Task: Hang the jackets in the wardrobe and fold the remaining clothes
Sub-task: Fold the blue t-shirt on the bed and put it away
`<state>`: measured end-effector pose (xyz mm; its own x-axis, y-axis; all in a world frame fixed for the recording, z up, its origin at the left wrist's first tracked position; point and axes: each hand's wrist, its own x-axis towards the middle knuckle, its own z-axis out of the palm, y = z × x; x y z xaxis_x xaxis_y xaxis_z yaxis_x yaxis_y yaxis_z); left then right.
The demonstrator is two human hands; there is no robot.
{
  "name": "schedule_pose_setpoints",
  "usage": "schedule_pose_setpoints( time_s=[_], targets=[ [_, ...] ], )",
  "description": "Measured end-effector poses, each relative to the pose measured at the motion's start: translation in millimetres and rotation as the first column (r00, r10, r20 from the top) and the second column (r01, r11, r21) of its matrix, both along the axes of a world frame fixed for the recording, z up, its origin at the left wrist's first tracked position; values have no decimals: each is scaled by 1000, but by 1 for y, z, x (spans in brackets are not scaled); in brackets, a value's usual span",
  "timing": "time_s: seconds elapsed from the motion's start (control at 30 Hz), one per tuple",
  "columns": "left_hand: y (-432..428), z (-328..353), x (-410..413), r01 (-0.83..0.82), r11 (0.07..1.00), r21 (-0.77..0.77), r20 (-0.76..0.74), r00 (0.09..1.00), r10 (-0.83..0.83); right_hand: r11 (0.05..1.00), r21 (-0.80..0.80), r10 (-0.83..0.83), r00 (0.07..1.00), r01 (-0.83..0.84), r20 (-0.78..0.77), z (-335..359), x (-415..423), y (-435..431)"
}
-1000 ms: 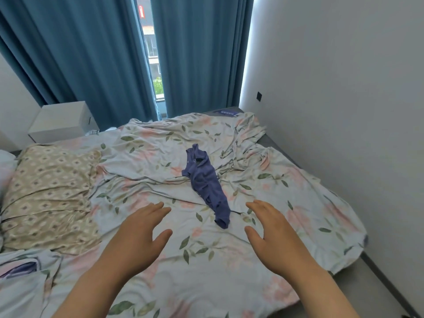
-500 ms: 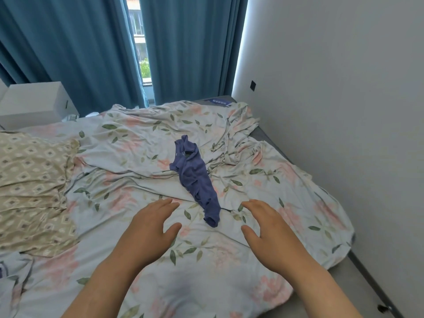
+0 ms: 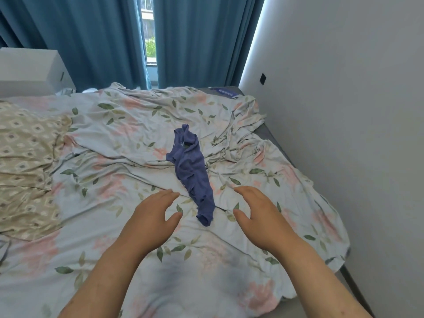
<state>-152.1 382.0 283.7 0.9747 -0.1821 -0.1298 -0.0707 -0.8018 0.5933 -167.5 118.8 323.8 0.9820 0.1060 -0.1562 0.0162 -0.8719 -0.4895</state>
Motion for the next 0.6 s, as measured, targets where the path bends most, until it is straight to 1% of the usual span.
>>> schedule_pose_setpoints(
  time_s=[0.1, 0.27, 0.4, 0.47, 0.53, 0.6],
  targets=[
    [-19, -10, 9, -50, 999, 4, -27, 998, 50, 998, -13, 58, 998, -58, -30, -11, 22, -18],
    [-59, -28, 26, -119, 990, 80, -56, 991, 124, 983, -35, 176, 982, -178, -68, -40, 62, -60],
    [-91, -58, 36, -182, 975, 126, -152, 968, 200, 966, -3, 254, 955, -258, -154, -81, 90, -92],
    [-106, -83, 43, -230, 968, 103, -217, 944, 248, 963, 21, 266, 938, -268, -225, -111, 107, -106],
    [-120, -115, 49, -302, 952, 42, -293, 908, 301, 966, 50, 257, 921, -254, -292, -149, 122, -117],
    [-129, -153, 53, -386, 922, -9, -391, 850, 352, 978, 90, 210, 908, -191, -362, -189, 132, -119]
  ],
)
